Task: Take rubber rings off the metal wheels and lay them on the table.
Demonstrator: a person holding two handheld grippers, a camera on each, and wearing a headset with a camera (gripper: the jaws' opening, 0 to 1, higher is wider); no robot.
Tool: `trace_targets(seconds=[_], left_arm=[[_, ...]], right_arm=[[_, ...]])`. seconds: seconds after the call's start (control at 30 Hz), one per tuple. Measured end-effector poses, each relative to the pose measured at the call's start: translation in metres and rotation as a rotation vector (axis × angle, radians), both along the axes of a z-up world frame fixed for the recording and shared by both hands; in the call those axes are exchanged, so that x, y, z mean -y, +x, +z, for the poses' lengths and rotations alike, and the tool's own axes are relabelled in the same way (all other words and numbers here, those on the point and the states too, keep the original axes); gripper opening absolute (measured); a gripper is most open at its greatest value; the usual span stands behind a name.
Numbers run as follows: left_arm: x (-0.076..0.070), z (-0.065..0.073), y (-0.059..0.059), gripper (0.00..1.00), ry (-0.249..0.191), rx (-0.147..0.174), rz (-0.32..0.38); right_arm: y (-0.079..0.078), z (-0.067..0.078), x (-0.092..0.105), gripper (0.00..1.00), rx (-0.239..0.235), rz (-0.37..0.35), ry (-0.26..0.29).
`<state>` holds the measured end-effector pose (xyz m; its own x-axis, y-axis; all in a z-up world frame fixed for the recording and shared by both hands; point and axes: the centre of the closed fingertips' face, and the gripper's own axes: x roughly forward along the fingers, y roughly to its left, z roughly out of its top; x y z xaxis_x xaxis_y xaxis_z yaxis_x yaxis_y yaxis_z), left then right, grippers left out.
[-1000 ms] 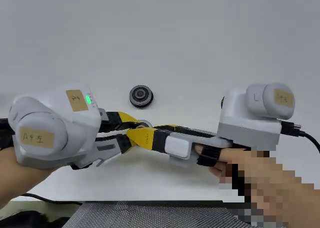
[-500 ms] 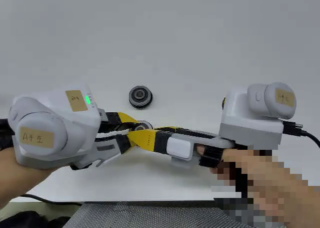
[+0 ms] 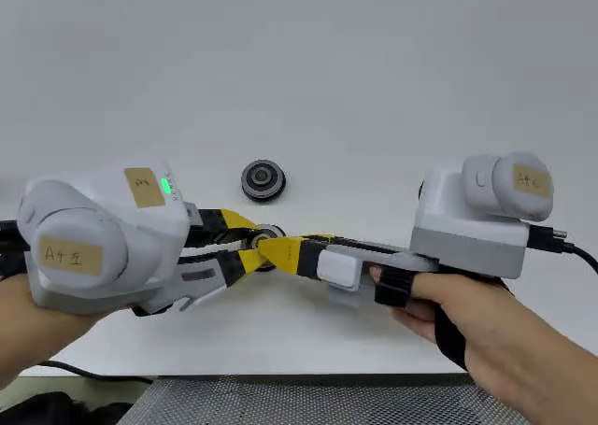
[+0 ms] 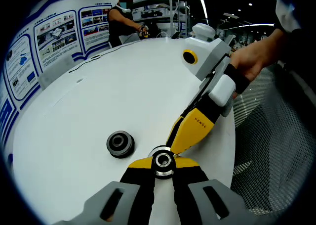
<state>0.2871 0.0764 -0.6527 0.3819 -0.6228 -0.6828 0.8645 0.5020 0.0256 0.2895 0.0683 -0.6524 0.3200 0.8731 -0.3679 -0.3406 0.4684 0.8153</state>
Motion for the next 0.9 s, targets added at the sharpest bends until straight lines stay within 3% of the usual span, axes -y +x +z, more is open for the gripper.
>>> trace_targets(seconds=[0.57, 0.9], left_arm=[[0.0001, -0.0003, 0.0002, 0.13, -0.001, -0.001, 0.001], [0.0000, -0.0003, 0.0005, 0.13, 0.001, -0.003, 0.000]], right_arm=[[0.0040, -0.0096, 0.0056, 0.04, -0.019, -0.013, -0.046], [0.0039, -0.0088, 0.0059, 0.02, -0.025, -0.017, -0.050]])
